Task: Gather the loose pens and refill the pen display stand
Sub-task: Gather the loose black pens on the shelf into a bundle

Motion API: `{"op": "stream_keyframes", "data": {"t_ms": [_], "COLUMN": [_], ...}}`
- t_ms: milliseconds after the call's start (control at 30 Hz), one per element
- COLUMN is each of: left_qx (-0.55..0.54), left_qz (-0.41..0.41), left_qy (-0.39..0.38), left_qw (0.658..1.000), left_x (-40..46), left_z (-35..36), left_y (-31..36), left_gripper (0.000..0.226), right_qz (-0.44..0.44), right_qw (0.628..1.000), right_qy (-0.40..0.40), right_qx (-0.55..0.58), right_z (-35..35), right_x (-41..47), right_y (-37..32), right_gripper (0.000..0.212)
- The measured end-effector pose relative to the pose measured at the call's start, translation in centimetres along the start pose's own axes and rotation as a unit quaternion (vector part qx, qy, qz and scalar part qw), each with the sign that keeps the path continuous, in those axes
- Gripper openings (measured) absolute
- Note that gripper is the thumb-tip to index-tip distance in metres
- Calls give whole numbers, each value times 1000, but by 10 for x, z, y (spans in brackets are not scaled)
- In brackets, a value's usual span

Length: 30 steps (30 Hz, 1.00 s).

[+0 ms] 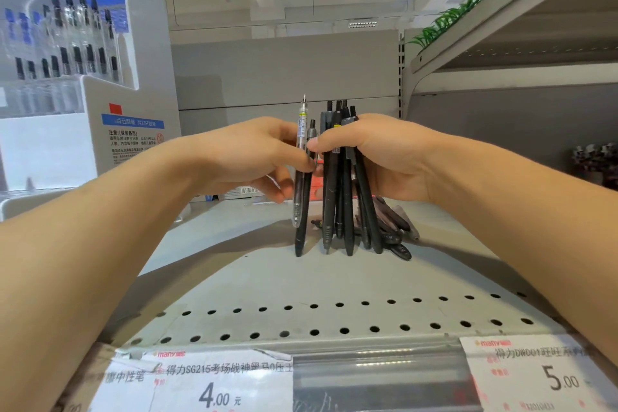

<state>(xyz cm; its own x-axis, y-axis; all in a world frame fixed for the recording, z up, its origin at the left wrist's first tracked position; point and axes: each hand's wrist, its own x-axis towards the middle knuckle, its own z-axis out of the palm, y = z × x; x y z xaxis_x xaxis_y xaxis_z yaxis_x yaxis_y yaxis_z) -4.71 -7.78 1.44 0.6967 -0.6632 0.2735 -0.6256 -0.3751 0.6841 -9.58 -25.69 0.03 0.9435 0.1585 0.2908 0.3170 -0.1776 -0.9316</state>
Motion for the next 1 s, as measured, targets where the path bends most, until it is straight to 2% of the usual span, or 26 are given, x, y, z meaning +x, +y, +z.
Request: {"op": "stream_keyframes", "data": {"t_ms": [100, 233, 333, 467, 567, 667, 800, 933, 1000], "left_qx": [0, 23, 49, 115, 175, 223, 318, 392, 432], "left_qz": [12, 15, 18, 22, 12, 8, 52, 98, 99], "left_qy": [-19, -50, -57, -45, -27, -28, 21, 48, 54], "left_qw": [1000, 998, 997, 992, 984, 974, 946, 913, 895], "left_x": [-6, -9, -10, -10, -10, -13, -12, -14, -15], "left_z": [-1, -1, -2, -4, -7, -9, 1, 11, 13], "left_y": [5, 9, 10, 11, 12, 16, 20, 27, 29], "left_gripper": [13, 25, 21, 17, 26, 41, 46, 35, 50], "right_qz": [-21, -45, -41, -34, -44, -53, -53, -52, -55], "right_qw": [1000, 998, 998, 998, 997, 998, 998, 998, 998], "right_qy": [-16, -18, -19, -39, -32, 9, 44, 46, 25], "right_qx": [9, -34, -49, -47, -55, -44, -8, -3, -1], "right_z": [-1, -2, -2, 3, 13, 20, 24, 22, 22], "right_x": [0, 2, 1, -5, -7, -9, -16, -27, -33], "right_y": [1, 5, 6, 3, 5, 11, 17, 17, 16], "right_gripper": [23, 15, 20, 15, 15, 16, 7, 9, 10]}}
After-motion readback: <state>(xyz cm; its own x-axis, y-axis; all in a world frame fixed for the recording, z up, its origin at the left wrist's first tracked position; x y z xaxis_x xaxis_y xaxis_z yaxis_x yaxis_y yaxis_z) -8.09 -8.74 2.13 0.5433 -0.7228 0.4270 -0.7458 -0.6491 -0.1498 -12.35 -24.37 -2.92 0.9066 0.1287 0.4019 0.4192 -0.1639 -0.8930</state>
